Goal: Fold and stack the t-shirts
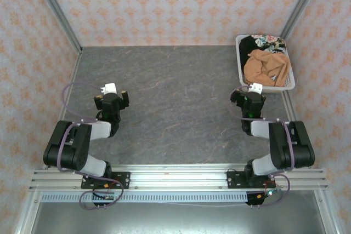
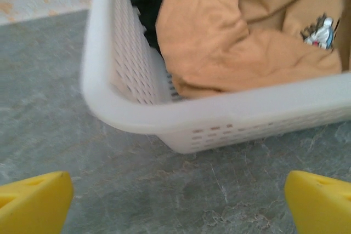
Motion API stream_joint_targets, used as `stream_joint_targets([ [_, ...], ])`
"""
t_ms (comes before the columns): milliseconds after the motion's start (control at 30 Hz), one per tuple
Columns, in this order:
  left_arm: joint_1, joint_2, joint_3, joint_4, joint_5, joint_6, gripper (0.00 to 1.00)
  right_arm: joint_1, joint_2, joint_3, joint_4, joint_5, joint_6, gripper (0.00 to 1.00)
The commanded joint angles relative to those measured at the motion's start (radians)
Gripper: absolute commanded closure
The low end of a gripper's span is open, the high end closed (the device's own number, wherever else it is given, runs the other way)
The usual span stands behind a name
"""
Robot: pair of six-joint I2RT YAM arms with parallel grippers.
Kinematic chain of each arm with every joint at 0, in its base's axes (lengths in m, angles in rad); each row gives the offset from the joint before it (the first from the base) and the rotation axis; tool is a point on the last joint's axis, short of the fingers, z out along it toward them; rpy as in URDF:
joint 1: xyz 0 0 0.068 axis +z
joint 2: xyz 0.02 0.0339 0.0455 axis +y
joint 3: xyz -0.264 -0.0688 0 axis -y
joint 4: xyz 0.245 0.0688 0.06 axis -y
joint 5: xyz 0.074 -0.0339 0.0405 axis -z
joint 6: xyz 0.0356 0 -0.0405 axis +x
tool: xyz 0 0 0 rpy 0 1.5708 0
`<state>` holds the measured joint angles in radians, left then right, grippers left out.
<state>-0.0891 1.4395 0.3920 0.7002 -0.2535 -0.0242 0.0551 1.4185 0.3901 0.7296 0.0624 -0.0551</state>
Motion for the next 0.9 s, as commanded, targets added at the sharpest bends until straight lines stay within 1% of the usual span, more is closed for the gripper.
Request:
stream_joint_targets([
  [0, -0.065, -0.156, 0.028, -0.084, -0.132, 0.051, 0.00, 0.052, -0.190, 0.004, -0.098, 0.132, -0.024, 0.01],
  [67, -0.114, -0.252, 0.046, -0.135, -0.180, 0.066, 0.00, 0.089, -0.340, 0.048, -0.210, 0.171, -0.024, 0.01],
  [100, -0.148, -0.303, 0.071, -0.170, -0.202, 0.082, 0.00, 0.122, -0.408, 0.102, -0.280, 0.199, -0.039, 0.01],
  [167, -0.190, -0.374, 0.132, -0.189, -0.199, 0.114, 0.00, 0.176, -0.480, 0.229, -0.426, 0.253, -0.049, 0.01],
  [200, -0.200, -0.395, 0.178, -0.210, -0.193, 0.102, 0.00, 0.187, -0.489, 0.313, -0.511, 0.289, 0.001, 0.01],
  [233, -0.202, -0.402, 0.246, -0.290, -0.213, 0.039, 0.00, 0.184, -0.479, 0.399, -0.623, 0.313, 0.095, 0.01],
  [267, -0.199, -0.402, 0.369, -0.512, -0.266, -0.124, 0.00, 0.169, -0.456, 0.515, -0.837, 0.291, 0.220, 0.01],
  [300, -0.192, -0.386, 0.532, -0.847, -0.328, -0.352, 0.00, 0.158, -0.422, 0.640, -1.026, 0.264, 0.306, 0.01],
  [333, -0.178, -0.354, 0.677, -1.089, -0.345, -0.486, 0.00, 0.138, -0.388, 0.690, -1.062, 0.249, 0.383, 0.00],
  [367, -0.146, -0.300, 0.772, -1.178, -0.301, -0.553, 0.00, 0.080, -0.346, 0.724, -1.062, 0.098, 0.415, 0.01],
  [400, -0.098, -0.244, 0.844, -1.220, -0.156, -0.560, 0.00, 0.043, -0.297, 0.768, -1.080, 0.032, 0.465, 0.01],
  [433, -0.069, -0.196, 0.907, -1.260, -0.043, -0.584, 0.00, 0.032, -0.255, 0.808, -1.115, 0.053, 0.512, 0.01],
  [500, -0.066, -0.115, 0.997, -1.274, 0.119, -0.586, 0.00, 0.011, -0.168, 0.864, -1.128, 0.092, 0.570, 0.01],
  [600, -0.083, -0.047, 1.062, -1.260, 0.292, -0.585, 0.00, -0.044, -0.060, 0.895, -1.073, 0.081, 0.659, 0.01],
  [667, -0.099, -0.011, 1.089, -1.262, 0.386, -0.592, 0.00, -0.078, 0.009, 0.911, -1.028, 0.063, 0.708, 0.01],
  [733, -0.127, 0.013, 1.101, -1.258, 0.447, -0.592, 0.00, -0.106, 0.076, 0.927, -0.989, 0.067, 0.754, 0.01],
  [867, -0.188, 0.041, 1.094, -1.234, 0.525, -0.604, 0.01, -0.156, 0.209, 0.946, -0.874, 0.068, 0.838, 0.01],
])
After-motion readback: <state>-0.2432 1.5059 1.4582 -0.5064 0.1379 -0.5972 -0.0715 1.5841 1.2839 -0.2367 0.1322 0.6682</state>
